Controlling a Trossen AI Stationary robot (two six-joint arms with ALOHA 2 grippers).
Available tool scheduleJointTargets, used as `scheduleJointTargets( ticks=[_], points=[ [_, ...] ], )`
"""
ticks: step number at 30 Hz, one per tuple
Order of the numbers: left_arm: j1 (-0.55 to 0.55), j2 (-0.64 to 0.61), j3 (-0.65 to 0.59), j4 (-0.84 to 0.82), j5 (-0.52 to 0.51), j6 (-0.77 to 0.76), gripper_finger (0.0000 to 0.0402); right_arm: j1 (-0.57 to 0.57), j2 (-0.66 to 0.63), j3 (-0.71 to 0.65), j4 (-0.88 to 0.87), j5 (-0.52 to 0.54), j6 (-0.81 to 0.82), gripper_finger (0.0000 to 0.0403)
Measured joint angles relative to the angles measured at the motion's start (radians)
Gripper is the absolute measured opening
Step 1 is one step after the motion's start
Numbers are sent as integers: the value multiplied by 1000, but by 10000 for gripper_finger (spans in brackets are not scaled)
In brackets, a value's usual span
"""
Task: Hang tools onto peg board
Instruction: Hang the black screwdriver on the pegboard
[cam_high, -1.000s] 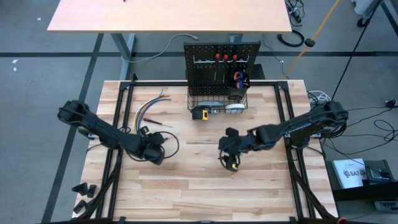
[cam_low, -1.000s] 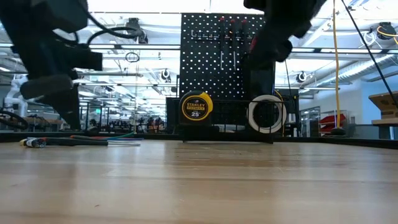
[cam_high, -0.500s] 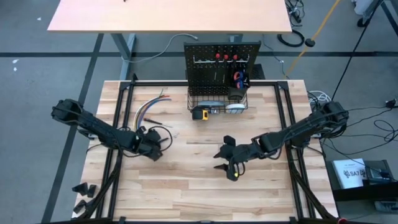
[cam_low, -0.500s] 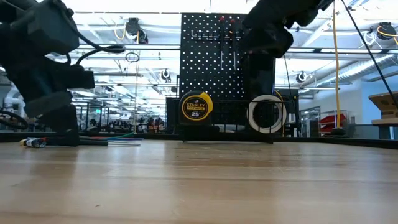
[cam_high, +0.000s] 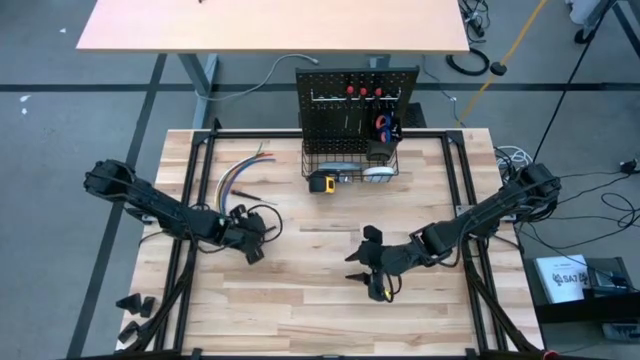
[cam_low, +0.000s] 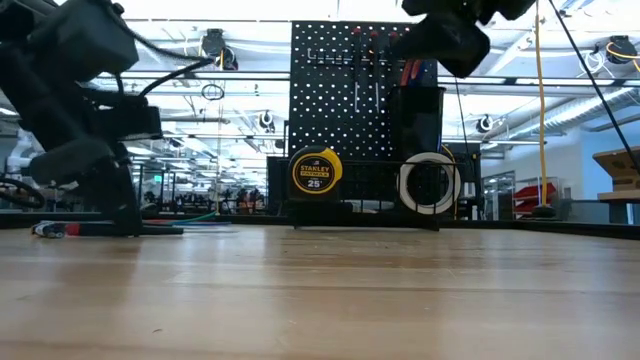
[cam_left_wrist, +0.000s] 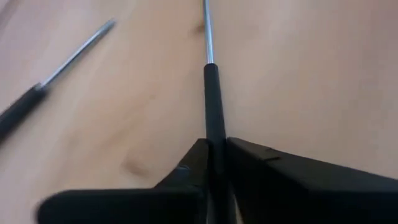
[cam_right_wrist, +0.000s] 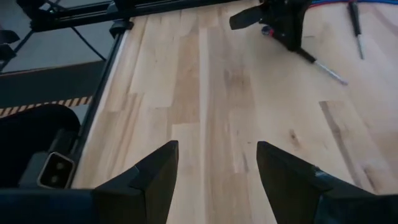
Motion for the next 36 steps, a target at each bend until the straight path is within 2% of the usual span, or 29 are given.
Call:
scheduleJointTargets(
  ticks=[2,6,11,14,18,22,25,31,36],
  points=[
    [-1,2,1,51,23,30,26,11,0,0,4,0,1,208],
    [-1,5,-4,183,33,163,31,15,0,0,6,-1,-2,208],
    [-2,0,-3,618,19,438,36,16,1,0,42,0,-5,208],
    [-4,-3,-2,885,96,566,28,26,1,0,70,0,-24,208],
    [-4,-1,-1,1126,189,641,28,39,1,0,133,16,-91,208],
    [-4,14,-1,1322,291,654,28,46,22,0,285,168,-117,208],
    [-16,33,0,1411,356,654,28,43,61,0,401,185,-160,208],
    [-36,80,17,1440,331,656,28,24,75,-1,623,172,-315,208],
    [-35,151,88,1433,303,657,28,26,74,0,828,44,-484,208]
  ],
)
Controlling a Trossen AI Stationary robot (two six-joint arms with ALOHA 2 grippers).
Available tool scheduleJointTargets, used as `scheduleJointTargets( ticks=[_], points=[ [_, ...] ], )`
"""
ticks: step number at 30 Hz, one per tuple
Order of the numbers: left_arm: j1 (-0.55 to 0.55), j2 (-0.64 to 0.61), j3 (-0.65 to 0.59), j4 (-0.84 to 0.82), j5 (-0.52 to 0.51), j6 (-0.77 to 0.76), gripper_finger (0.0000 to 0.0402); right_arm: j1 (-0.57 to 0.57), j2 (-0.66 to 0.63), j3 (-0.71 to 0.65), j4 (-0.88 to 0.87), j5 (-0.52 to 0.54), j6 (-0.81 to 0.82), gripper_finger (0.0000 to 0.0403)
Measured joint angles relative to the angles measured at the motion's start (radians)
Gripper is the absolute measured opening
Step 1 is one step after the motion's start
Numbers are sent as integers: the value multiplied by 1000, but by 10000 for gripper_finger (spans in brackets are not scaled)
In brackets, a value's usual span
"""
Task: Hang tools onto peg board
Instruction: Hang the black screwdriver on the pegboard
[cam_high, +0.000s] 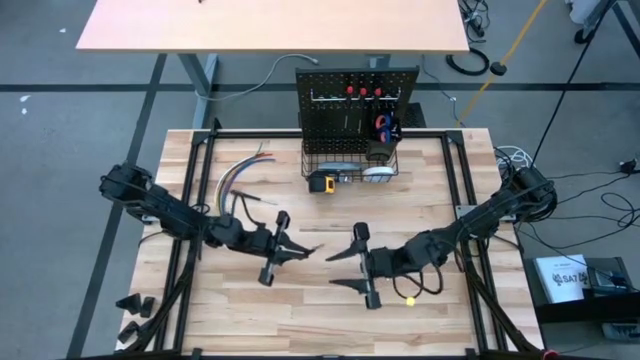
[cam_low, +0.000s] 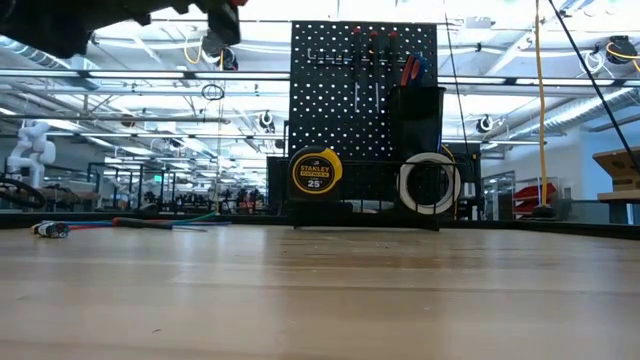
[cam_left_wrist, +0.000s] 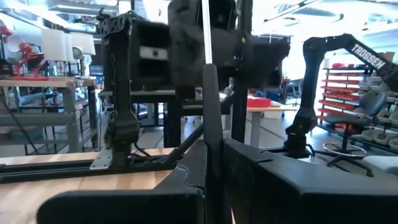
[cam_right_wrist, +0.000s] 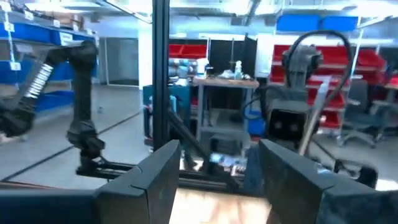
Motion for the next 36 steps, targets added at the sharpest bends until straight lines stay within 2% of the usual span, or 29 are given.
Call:
scheduleJointTargets(
  ticks=[8,15,20,23,31,36],
  points=[
    [0,118,100,-9,3,17,27,-1,3,0,10,35,-41,208],
    [1,139,141,-67,16,20,25,0,4,0,6,25,-21,208],
    [1,132,141,-68,-64,30,24,-2,3,0,-124,-92,97,208],
    [1,124,141,-68,-73,52,24,1,3,0,-234,-93,164,208],
    [-6,118,142,-113,-58,52,24,-1,3,0,-375,207,133,208],
    [-4,118,142,-179,-56,70,24,-1,3,0,-330,243,80,208]
  ],
)
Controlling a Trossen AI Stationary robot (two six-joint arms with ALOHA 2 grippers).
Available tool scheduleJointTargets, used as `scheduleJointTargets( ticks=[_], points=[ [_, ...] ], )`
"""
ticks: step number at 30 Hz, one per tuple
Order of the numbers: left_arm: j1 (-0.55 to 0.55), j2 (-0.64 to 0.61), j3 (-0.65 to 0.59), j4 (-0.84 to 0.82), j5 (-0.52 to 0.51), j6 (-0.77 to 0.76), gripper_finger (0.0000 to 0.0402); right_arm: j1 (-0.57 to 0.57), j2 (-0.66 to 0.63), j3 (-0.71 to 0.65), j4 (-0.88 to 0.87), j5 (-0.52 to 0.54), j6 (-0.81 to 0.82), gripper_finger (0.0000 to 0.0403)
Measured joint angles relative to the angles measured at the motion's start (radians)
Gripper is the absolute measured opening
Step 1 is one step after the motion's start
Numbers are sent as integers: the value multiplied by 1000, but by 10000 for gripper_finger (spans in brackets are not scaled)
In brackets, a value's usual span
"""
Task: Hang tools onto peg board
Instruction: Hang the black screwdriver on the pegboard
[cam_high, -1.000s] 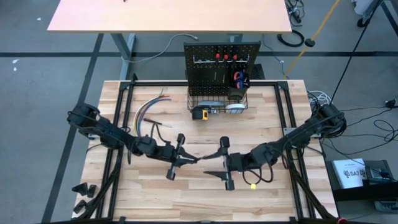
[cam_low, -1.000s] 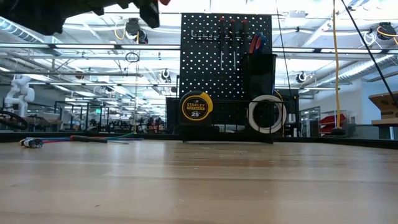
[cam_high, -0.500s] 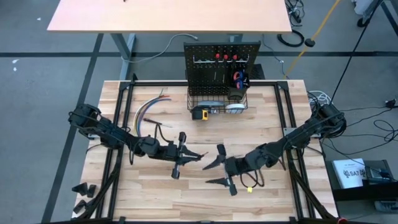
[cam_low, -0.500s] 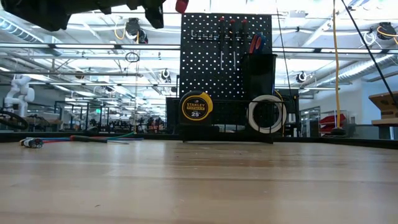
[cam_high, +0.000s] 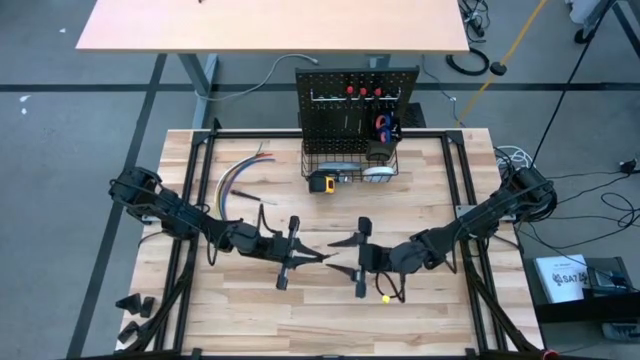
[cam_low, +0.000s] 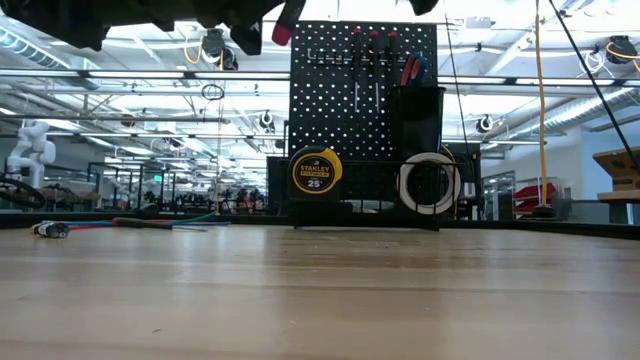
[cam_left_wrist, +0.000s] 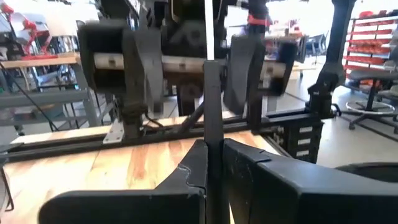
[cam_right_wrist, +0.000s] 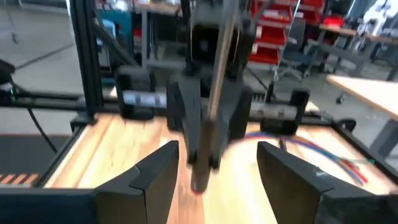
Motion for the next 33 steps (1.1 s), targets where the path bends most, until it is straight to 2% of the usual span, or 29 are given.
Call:
scheduleJointTargets(
  ticks=[12,16,21,22,26,33],
  points=[
    [5,0,0,-42,0,-3,24,2,0,0,159,-4,-91,200],
    [5,0,0,-52,0,-3,24,2,0,0,159,0,-93,153],
    [5,0,0,-88,-1,-3,24,2,0,0,115,-6,-96,25],
    [6,0,0,-99,0,-2,24,2,0,0,102,-5,-95,14],
    [6,0,0,-139,-1,11,35,-9,0,0,50,-31,4,4],
    [-12,2,-1,-139,-54,0,109,-29,22,1,14,-61,132,3]
  ],
)
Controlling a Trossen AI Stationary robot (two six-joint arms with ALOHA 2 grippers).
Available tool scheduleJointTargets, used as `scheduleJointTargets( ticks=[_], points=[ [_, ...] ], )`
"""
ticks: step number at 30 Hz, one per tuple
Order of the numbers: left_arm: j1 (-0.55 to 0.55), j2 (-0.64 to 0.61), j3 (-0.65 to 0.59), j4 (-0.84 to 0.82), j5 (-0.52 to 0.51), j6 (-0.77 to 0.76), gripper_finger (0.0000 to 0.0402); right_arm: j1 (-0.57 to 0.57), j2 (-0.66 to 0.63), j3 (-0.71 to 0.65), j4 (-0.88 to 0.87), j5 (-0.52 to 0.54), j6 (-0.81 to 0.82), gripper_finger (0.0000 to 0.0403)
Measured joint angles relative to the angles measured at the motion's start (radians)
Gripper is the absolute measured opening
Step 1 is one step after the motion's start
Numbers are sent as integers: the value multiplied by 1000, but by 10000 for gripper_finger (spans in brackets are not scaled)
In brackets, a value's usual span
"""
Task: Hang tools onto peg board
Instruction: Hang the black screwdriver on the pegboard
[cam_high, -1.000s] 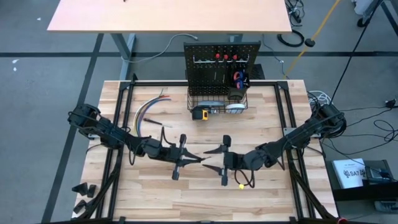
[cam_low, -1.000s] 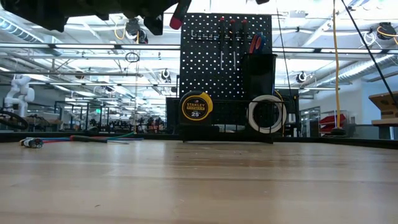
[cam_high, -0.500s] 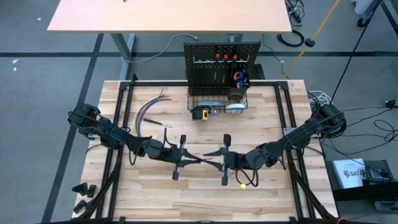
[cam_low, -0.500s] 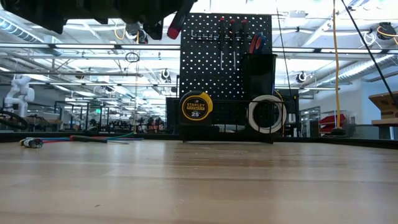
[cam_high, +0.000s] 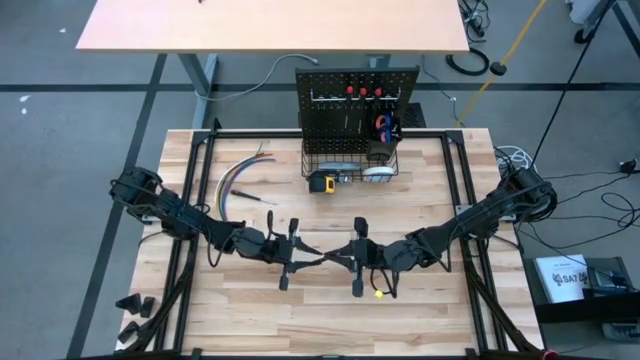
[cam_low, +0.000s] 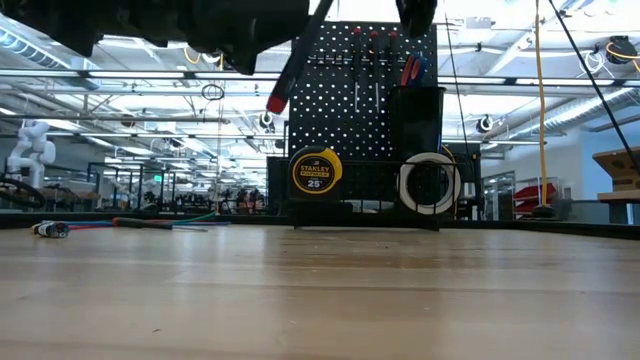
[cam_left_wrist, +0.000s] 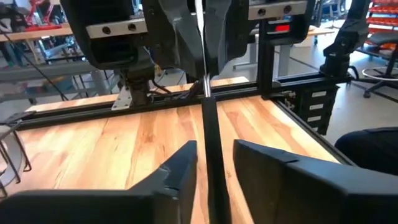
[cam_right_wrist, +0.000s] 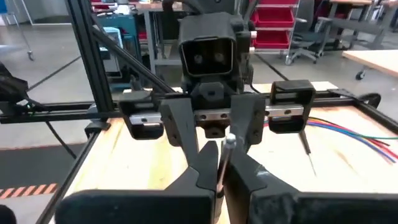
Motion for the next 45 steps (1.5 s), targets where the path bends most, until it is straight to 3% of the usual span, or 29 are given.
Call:
scheduleJointTargets(
  ticks=[6,14,24,27,31,33,37,42,45],
  points=[
    [-1,39,51,-36,-25,-2,138,-30,6,0,9,-49,14,2],
    [18,104,136,-74,-42,-26,141,-51,6,0,-4,-103,40,1],
    [18,105,138,-127,-17,-26,139,-51,6,0,-31,-102,40,0],
    [18,105,137,-127,-17,-21,114,-51,6,0,-57,-102,40,0],
    [25,105,138,-127,9,-32,29,-49,6,0,-65,-101,32,0],
    [32,105,137,-126,25,-39,26,-50,3,0,-66,-103,28,4],
    [33,104,138,-119,37,-36,26,-50,1,0,-43,-111,-43,32],
    [33,103,137,-125,44,-40,26,-51,-22,0,-30,-139,-275,97],
    [33,96,137,-128,42,-55,26,-42,-50,0,-35,-72,-468,146]
  ],
)
